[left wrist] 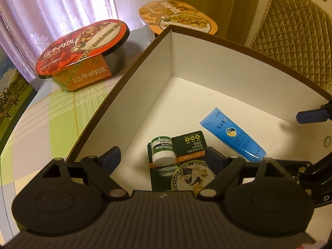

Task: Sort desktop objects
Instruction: 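Release the jar card from left tool while right tool lowers the tube, then withdraw both tools from the brown box back over the table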

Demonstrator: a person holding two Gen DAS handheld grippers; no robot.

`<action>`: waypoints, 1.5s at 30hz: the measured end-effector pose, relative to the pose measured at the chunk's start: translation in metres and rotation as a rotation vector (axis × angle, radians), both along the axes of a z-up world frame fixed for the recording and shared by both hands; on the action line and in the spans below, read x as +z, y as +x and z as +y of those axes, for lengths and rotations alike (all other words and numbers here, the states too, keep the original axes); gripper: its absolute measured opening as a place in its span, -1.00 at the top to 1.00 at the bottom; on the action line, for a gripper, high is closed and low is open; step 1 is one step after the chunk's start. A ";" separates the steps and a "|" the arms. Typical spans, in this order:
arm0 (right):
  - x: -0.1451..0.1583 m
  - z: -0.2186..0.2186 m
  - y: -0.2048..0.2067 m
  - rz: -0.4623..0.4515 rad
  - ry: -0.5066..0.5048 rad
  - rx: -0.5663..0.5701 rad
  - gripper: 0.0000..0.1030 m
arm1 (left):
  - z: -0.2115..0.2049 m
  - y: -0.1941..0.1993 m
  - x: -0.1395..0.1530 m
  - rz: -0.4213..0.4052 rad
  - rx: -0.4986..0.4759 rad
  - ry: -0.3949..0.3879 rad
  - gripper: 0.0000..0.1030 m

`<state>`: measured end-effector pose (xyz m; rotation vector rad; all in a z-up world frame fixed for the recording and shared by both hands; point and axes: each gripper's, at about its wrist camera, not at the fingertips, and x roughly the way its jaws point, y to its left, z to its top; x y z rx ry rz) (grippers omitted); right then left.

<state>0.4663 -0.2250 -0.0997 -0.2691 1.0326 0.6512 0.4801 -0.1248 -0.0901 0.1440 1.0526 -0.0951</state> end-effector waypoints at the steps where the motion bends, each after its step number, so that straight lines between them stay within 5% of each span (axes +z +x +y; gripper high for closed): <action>1: 0.002 -0.002 -0.002 -0.002 0.005 -0.002 -0.91 | 0.000 -0.002 0.002 -0.003 -0.001 0.000 -0.68; 45: 0.071 -0.041 -0.141 -0.125 0.086 -0.182 -0.96 | -0.002 -0.155 0.085 -0.135 -0.015 -0.022 -0.88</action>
